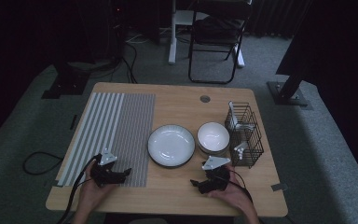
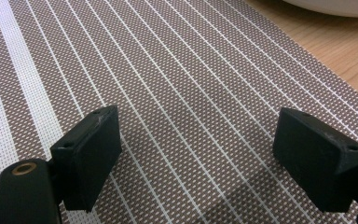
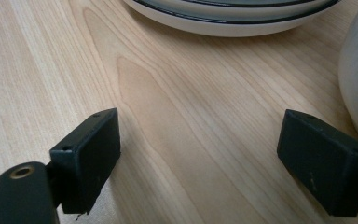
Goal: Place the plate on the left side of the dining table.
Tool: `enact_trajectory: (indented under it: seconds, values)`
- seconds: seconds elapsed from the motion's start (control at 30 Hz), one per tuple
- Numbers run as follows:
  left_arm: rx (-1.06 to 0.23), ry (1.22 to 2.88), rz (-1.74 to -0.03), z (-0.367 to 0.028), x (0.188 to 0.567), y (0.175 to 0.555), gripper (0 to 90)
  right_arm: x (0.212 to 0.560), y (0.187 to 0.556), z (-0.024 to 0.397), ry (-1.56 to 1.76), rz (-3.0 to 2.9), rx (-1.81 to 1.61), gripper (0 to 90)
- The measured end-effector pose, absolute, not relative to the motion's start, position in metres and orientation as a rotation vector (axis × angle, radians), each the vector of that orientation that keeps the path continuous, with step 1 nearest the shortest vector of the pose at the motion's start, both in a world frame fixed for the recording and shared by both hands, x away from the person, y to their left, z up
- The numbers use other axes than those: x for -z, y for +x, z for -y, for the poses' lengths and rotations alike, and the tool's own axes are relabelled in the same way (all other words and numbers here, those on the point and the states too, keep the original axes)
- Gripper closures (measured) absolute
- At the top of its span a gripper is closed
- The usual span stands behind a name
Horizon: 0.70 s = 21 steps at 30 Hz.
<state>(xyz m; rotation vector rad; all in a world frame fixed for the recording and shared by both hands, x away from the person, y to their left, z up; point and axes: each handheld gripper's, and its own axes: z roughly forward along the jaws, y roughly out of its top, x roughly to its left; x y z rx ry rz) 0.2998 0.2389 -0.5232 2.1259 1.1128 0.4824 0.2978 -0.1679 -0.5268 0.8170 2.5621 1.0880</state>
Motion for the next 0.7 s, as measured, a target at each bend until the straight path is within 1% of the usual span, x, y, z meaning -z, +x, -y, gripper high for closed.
enact_trajectory:
  seconds: [0.5, 0.63, 0.7]
  values:
    - [-0.483, 2.124, -1.114, -0.2390, 0.5231, 0.2998, 16.3, 0.5269, 0.2967, 0.1666, 0.832, -2.553, -1.083, 13.0]
    - [-0.482, 2.122, -1.112, -0.2391, 0.5230, 0.2992, 17.3, 0.5268, 0.2965, 0.1664, 0.838, -2.549, -1.082, 13.1]
    - [-0.485, 2.122, -1.111, -0.2394, 0.5213, 0.2971, 19.7, 0.5268, 0.2965, 0.1664, 0.840, -2.548, -1.082, 13.3]
